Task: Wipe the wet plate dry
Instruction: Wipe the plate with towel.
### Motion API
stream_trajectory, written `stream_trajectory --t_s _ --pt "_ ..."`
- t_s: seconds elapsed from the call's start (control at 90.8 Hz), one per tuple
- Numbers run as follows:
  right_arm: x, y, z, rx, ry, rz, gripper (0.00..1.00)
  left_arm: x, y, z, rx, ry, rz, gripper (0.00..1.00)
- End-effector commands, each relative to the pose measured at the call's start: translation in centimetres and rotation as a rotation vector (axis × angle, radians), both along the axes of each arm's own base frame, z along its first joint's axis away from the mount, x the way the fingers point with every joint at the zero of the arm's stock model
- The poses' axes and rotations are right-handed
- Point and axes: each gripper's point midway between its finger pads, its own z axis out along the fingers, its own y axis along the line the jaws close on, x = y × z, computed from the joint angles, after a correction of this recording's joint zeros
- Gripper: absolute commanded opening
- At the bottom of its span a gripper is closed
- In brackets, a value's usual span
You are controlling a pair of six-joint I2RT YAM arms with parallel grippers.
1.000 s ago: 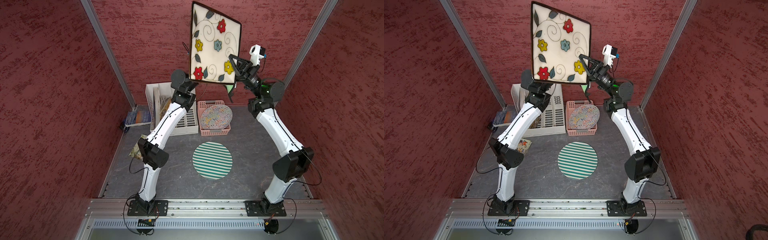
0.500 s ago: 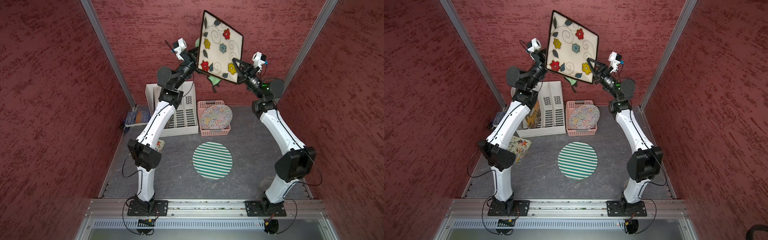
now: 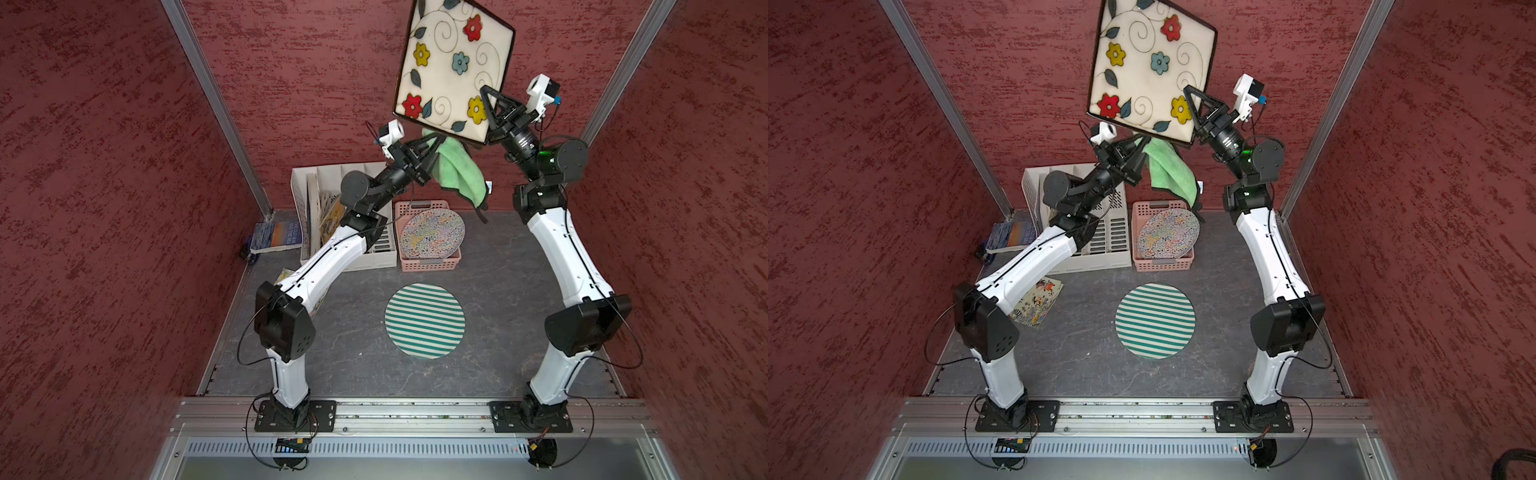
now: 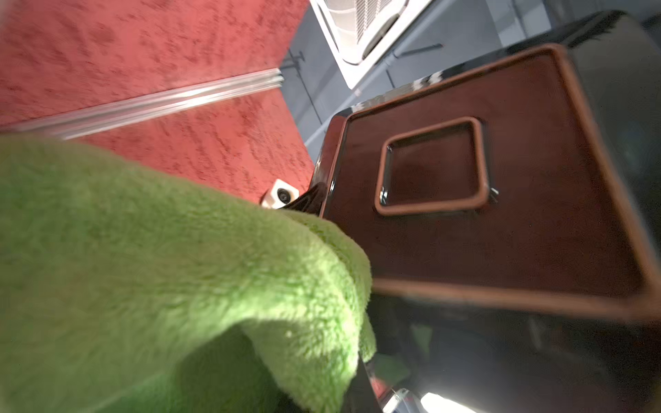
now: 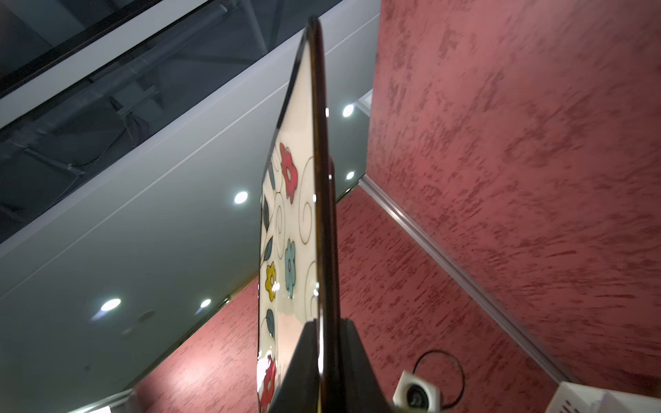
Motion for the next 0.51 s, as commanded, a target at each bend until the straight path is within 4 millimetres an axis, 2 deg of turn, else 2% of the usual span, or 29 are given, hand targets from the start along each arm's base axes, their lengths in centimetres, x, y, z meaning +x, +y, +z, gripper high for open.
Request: stream_trajectory --t_s 0.0,0.011,0.044,0.11,0.154,0.165,0.231,0.353,0.375,0.419,0.496 --pt "1.9 -3.5 0.2 0.052 0.050 -0.183 0.00 -4.8 4.2 3.0 0.015 -0.158 0.137 0.00" --pt "2.2 -3.5 -0.2 0.045 0.077 -0.183 0.00 -4.5 4.0 2.2 0.047 -0.140 0.153 0.00" --pt "2.3 -3.2 -0.8 0.000 0.093 -0.207 0.00 -5.3 4.2 1.7 0.119 -0.141 0.205 0.00" --pt "2.2 -1.9 -2.1 -0.115 0.110 -0.249 0.00 -5.4 3.0 -2.1 0.408 -0.077 0.317 0.00" --pt "2.0 -0.6 -3.1 -0.180 0.120 -0.261 0.00 -6.0 3.0 -2.6 0.590 -0.116 0.441 0.00" --pt "1.9 -0.3 -3.4 -0.193 0.125 -0.259 0.00 -6.0 2.9 -3.3 0.652 -0.108 0.467 0.00" --pt "1.3 1.7 -4.7 -0.282 0.121 -0.269 0.00 -5.6 2.7 -4.3 0.877 -0.159 0.600 0.00" --pt "-0.4 4.6 -5.5 -0.395 0.074 -0.286 0.00 -4.0 1.0 -5.1 1.063 -0.224 0.680 0.00" --pt "-0.7 5.2 -5.6 -0.407 0.068 -0.278 0.00 -3.4 0.7 -5.7 1.105 -0.224 0.697 0.00" --pt "-1.3 6.0 -5.5 -0.420 0.049 -0.268 0.00 -2.2 0.8 -6.5 1.173 -0.208 0.748 0.00" --pt "-2.3 6.4 -5.0 -0.419 0.022 -0.258 0.00 -0.4 2.4 -7.6 1.265 -0.145 0.859 0.00"
